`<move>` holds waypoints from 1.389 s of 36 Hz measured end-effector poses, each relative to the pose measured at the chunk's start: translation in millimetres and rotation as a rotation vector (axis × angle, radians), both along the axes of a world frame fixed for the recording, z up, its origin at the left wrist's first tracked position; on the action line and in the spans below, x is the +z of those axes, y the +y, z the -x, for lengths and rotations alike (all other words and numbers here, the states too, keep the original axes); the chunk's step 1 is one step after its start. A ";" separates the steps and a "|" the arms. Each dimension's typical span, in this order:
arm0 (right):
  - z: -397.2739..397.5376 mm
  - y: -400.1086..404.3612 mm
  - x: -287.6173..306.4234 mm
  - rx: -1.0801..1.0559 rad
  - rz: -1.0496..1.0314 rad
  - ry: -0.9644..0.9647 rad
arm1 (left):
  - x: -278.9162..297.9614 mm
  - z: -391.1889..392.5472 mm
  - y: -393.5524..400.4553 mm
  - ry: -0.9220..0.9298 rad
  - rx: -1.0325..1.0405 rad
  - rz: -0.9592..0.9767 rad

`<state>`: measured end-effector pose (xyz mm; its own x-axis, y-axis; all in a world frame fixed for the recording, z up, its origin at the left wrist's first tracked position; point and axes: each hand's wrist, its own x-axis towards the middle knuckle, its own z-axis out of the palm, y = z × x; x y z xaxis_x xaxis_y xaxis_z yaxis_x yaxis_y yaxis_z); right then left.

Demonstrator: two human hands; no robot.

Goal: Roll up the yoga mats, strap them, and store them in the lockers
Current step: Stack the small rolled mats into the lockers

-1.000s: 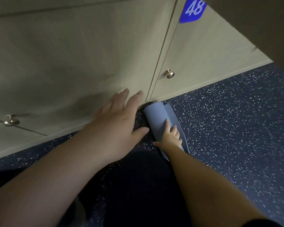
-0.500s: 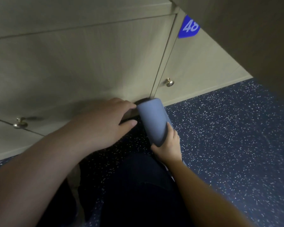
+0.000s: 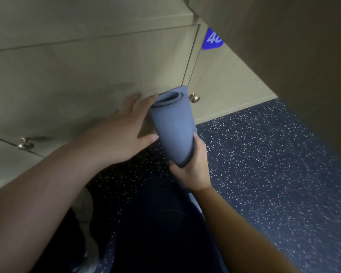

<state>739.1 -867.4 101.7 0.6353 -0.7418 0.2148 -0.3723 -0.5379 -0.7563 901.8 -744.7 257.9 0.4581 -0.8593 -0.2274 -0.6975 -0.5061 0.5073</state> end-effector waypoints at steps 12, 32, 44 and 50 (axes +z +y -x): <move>-16.6 -9.3 71.0 0.047 -0.142 -0.018 | 21.7 -17.5 -8.6 0.133 0.043 0.270; -16.2 10.8 119.2 0.054 -0.107 0.033 | 45.5 -22.0 1.3 0.280 0.052 0.697; -78.9 -1.6 180.7 0.134 -0.039 -0.059 | 105.3 -37.2 2.1 0.553 0.189 1.035; -81.3 5.7 190.8 0.137 -0.039 -0.096 | 101.6 -36.6 6.5 0.495 0.094 0.966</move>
